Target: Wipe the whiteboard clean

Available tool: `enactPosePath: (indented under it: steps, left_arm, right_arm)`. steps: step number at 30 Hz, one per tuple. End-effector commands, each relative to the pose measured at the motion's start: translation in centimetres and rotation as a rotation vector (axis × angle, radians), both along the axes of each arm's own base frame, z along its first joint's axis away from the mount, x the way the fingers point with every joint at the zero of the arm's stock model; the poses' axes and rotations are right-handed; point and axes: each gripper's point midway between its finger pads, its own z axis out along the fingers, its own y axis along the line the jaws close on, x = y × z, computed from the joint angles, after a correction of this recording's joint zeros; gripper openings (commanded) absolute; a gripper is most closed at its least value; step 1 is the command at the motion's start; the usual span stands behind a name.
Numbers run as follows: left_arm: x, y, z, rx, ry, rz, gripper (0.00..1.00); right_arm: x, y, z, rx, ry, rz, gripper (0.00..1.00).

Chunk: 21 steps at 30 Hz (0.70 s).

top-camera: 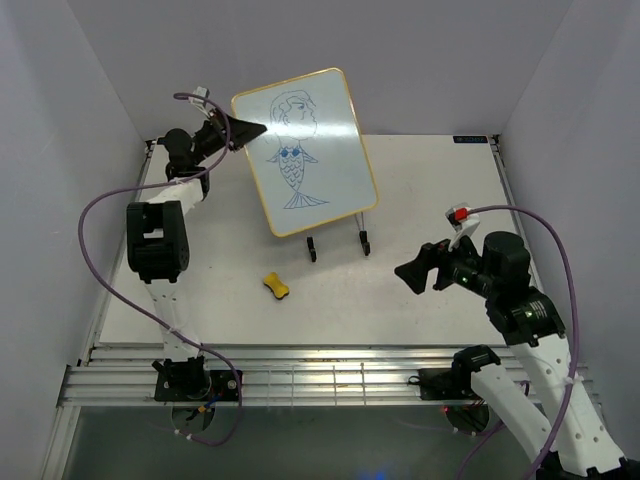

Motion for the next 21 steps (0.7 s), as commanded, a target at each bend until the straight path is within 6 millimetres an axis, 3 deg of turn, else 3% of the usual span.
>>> enactPosePath:
  steps: [1,5,6,7,8,9,11,12,13,14,16,17,18,19,20,21]
  left_arm:
    - [-1.5,4.9,8.5,-0.106,-0.062,0.174,0.00]
    - [-2.2,9.0,7.9,-0.140,0.017,0.282,0.00]
    - [-2.4,9.8,6.9,-0.150,0.052,0.302,0.00]
    - [-3.3,10.4,7.9,-0.150,0.029,0.319,0.00]
    - [-3.5,11.8,7.9,-0.150,0.026,0.353,0.00]
    - [-4.0,12.4,7.3,-0.150,0.044,0.366,0.00]
    - [-5.1,14.6,8.2,-0.147,0.020,0.422,0.00]
    - [-5.5,15.5,8.2,-0.146,0.024,0.447,0.00]
    - [-6.0,16.3,7.5,-0.137,0.032,0.473,0.00]
    - [-7.1,17.6,8.3,-0.122,0.008,0.502,0.00]
    - [-8.1,19.4,7.2,-0.113,0.032,0.549,0.00]
    - [-9.3,19.6,8.2,-0.106,0.006,0.567,0.00]
    - [-9.6,20.1,7.9,-0.105,0.024,0.592,0.00]
    - [-10.0,20.6,7.8,-0.099,0.031,0.618,0.00]
    - [-10.3,21.6,7.0,-0.075,0.036,0.663,0.00]
    - [-10.9,22.0,7.4,-0.074,0.043,0.699,0.00]
  right_arm:
    - [0.8,2.3,0.3,0.068,0.042,0.089,0.91]
    - [0.5,7.2,-0.9,0.027,0.072,0.193,0.90]
    - [0.6,8.6,-1.5,-0.002,0.075,0.214,0.90]
    - [0.5,9.7,-1.6,-0.018,0.067,0.228,0.90]
    - [-0.3,11.4,-1.9,-0.037,0.057,0.265,0.90]
    - [0.1,13.2,-2.0,-0.039,0.043,0.287,0.90]
    - [-0.6,15.8,-2.6,-0.062,0.014,0.337,0.90]
    - [-0.1,17.2,-3.6,-0.101,0.011,0.354,0.90]
    - [0.3,18.3,-3.5,-0.102,-0.015,0.360,0.90]
    - [0.8,19.2,-5.2,-0.150,0.000,0.353,0.90]
    - [1.9,20.8,-5.1,-0.160,-0.020,0.362,0.90]
    - [2.4,21.7,-7.3,-0.212,0.019,0.369,0.90]
    - [2.9,22.3,-8.0,-0.246,0.025,0.378,0.90]
    - [3.6,23.3,-7.1,-0.260,0.024,0.378,0.91]
    - [3.9,24.1,-9.7,-0.318,0.067,0.393,0.92]
    - [4.4,24.6,-10.1,-0.348,0.066,0.380,0.92]
